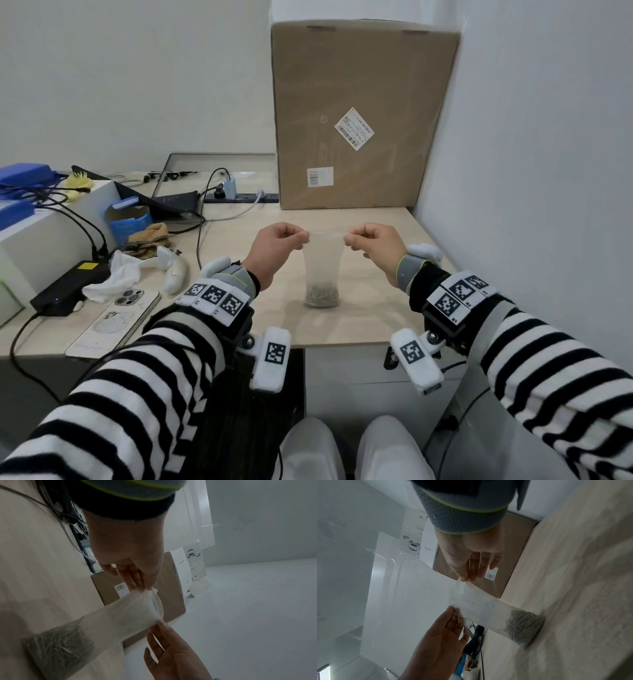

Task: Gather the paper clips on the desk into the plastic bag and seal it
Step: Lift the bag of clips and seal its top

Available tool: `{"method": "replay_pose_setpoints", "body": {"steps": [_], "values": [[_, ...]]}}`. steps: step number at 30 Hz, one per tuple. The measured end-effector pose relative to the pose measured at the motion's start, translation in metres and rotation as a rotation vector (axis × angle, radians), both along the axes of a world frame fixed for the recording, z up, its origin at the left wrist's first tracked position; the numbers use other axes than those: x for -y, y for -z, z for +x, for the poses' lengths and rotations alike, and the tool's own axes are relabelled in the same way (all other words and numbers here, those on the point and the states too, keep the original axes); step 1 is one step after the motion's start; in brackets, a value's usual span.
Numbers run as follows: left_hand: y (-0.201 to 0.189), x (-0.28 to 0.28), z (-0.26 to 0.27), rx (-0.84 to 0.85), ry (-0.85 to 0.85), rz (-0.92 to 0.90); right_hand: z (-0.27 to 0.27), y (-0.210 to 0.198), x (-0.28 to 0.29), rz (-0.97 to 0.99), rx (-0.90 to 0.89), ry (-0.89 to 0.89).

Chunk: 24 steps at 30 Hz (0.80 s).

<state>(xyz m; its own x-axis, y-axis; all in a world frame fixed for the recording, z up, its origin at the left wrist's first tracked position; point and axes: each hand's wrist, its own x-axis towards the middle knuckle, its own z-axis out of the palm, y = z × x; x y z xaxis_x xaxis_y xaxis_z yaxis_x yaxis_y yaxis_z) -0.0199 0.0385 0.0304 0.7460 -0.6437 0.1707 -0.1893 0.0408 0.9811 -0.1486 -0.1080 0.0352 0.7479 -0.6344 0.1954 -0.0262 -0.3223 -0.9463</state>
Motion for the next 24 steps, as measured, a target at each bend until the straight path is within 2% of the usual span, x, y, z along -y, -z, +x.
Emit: {"method": "replay_pose_setpoints", "body": {"steps": [13, 24], "values": [[0.0018, -0.0009, 0.0044, 0.003, -0.003, 0.039, 0.0020, 0.0056, -0.0009, 0.076, 0.076, 0.020], [0.0076, 0.0056, -0.0017, -0.024, 0.030, 0.023, 0.0068, 0.0094, -0.0028, 0.083, 0.062, 0.003]]}}
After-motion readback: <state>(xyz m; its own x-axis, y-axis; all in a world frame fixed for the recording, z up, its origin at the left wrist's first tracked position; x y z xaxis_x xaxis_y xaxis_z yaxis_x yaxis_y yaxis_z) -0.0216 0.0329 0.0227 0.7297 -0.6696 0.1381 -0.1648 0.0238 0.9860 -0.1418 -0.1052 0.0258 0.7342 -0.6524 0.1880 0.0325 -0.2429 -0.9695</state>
